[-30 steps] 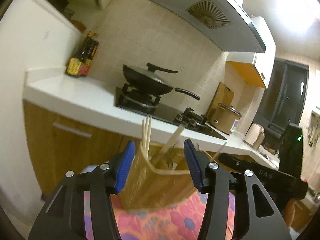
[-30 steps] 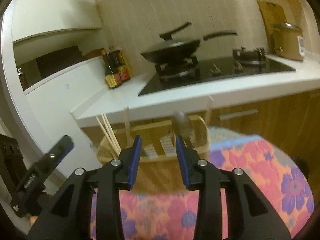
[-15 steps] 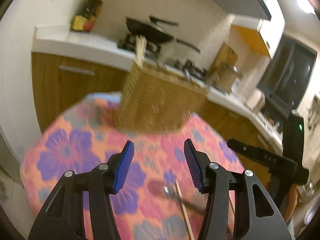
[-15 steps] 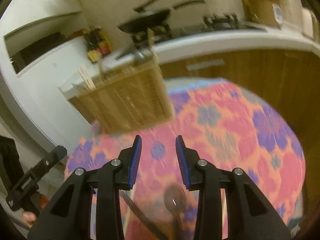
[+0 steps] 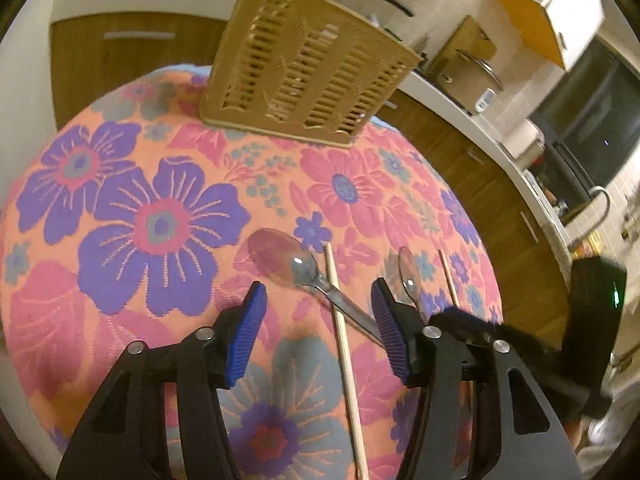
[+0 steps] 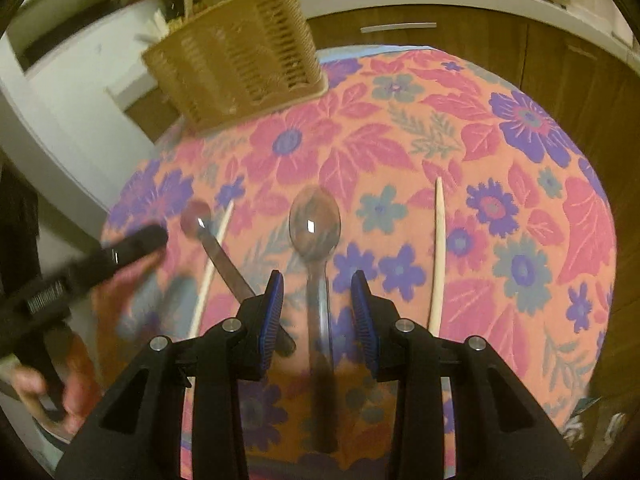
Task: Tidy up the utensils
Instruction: 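Grasp a spoon with the right tool while the left tool grasps a chopstick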
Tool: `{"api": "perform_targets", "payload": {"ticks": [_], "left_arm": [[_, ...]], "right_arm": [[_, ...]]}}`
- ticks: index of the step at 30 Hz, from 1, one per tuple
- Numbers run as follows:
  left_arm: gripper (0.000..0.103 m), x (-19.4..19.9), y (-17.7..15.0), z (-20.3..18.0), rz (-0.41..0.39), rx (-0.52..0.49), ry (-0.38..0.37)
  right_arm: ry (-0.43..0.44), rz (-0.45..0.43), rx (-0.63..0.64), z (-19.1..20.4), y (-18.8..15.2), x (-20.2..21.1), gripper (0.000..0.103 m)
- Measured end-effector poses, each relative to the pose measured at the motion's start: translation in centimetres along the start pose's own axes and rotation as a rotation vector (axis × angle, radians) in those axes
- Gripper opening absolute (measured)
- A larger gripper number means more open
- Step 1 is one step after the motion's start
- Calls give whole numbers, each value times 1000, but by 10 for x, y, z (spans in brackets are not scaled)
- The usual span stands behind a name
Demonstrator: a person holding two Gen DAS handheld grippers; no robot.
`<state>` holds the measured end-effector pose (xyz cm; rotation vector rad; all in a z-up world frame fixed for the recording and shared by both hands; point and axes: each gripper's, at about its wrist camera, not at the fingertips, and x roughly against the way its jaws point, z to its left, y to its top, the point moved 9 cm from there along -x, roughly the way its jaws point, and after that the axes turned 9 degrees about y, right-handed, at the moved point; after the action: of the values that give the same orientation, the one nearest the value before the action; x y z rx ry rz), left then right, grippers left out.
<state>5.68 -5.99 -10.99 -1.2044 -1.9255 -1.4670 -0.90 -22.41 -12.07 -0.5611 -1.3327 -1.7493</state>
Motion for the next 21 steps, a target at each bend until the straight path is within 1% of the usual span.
{"api": "perform_targets", "payload": {"ticks": [2, 4, 6, 8, 10, 12, 14, 17, 18, 19, 21], "left_arm": [[54, -7, 1, -2, 20, 17, -4], [52, -16, 1, -2, 41, 30, 12], [52, -22, 3, -5, 45, 37, 24], [52, -28, 8, -9, 29, 8, 73], [52, -34, 14, -14, 25, -13, 104], [51, -38, 19, -18, 15, -38, 133], [50, -43, 23, -23, 7, -73, 166], [46, -49, 28, -27, -3, -125, 219], [38, -51, 30, -27, -7, -134, 235], [34, -52, 30, -25, -9, -139, 241], [33, -52, 33, -24, -8, -140, 232]], "right_arm": [[-12, 4, 13, 2, -1, -4, 31], [-23, 17, 22, 5, -2, -9, 31], [-46, 30, 40, 6, -2, -15, 28], [-79, 27, 65, 7, -1, -18, 25], [-108, 25, 89, 7, 0, -19, 20], [-123, 24, 96, 6, 0, -20, 18], [-122, 24, 95, 4, 1, -21, 13], [-116, 26, 84, 1, 3, -21, 10], [-106, 26, 77, 1, 4, -21, 10], [-101, 26, 73, 0, 4, -21, 10], [-98, 27, 75, 1, 5, -22, 10]]}}
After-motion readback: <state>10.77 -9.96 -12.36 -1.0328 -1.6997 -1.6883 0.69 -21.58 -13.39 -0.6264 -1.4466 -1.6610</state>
